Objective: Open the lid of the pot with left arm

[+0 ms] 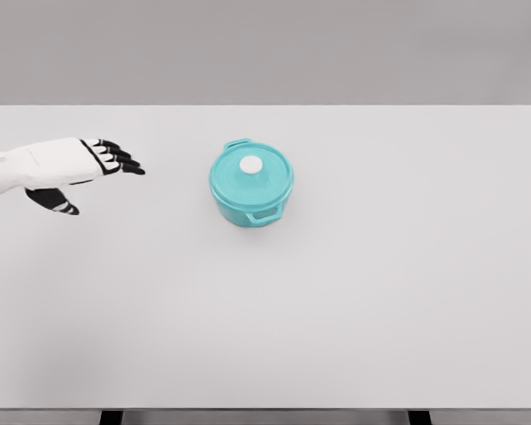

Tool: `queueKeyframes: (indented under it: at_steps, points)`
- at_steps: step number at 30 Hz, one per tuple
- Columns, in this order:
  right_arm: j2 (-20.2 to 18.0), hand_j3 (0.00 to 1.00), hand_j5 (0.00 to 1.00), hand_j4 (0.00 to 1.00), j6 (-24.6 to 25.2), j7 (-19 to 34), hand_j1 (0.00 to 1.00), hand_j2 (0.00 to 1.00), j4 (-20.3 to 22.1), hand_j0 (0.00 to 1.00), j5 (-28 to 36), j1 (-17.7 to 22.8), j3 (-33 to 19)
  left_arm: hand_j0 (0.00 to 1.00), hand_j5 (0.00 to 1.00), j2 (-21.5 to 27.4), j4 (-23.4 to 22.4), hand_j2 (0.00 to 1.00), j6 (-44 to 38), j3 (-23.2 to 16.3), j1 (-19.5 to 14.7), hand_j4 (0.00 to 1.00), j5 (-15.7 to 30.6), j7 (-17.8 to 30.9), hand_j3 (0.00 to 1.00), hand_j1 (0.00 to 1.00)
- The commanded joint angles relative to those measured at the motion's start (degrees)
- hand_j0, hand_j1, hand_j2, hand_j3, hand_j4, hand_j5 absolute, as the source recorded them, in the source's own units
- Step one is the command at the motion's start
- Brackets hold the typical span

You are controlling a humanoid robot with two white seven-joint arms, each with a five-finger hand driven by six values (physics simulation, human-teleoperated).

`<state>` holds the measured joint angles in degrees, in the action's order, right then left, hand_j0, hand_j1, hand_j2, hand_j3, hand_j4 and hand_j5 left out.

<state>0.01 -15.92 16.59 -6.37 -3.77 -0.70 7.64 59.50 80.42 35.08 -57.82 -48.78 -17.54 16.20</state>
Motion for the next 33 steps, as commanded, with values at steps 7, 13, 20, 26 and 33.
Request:
queueKeyframes:
  at_steps: [7, 13, 20, 26, 33]
  points:
    - [0.0, 1.00, 1.00, 1.00, 0.0, 0.0, 1.00, 1.00, 0.0, 1.00, 0.1, 0.1, -0.1, 1.00, 1.00, -11.5, 0.0, 1.00, -0.1, -1.3, -5.6, 1.00, -0.3, 0.0, 1.00, 1.00]
    - [0.0, 1.00, 1.00, 1.00, 0.0, 0.0, 1.00, 1.00, 0.0, 1.00, 0.1, 0.1, -0.1, 1.00, 1.00, -22.9, -14.3, 1.00, -0.1, -8.8, -14.9, 1.00, 1.0, -0.5, 1.00, 1.00]
    - [0.0, 1.00, 1.00, 1.00, 0.0, 0.0, 1.00, 1.00, 0.0, 1.00, 0.1, 0.1, -0.1, 1.00, 1.00, -33.7, -23.2, 1.00, -0.1, -8.7, -17.6, 1.00, 3.6, 5.1, 1.00, 1.00]
    - [0.0, 1.00, 1.00, 1.00, 0.0, 0.0, 1.00, 1.00, 0.0, 1.00, 0.1, 0.1, -0.1, 1.00, 1.00, -35.2, -23.6, 1.00, -0.1, -11.5, -18.9, 1.00, 3.0, 5.7, 1.00, 1.00]
    - [0.0, 1.00, 1.00, 1.00, 0.0, 0.0, 1.00, 1.00, 0.0, 1.00, 0.1, 0.1, -0.1, 1.00, 1.00, -36.3, -26.6, 1.00, -0.1, -11.7, -19.2, 1.00, 3.0, 5.9, 1.00, 1.00]
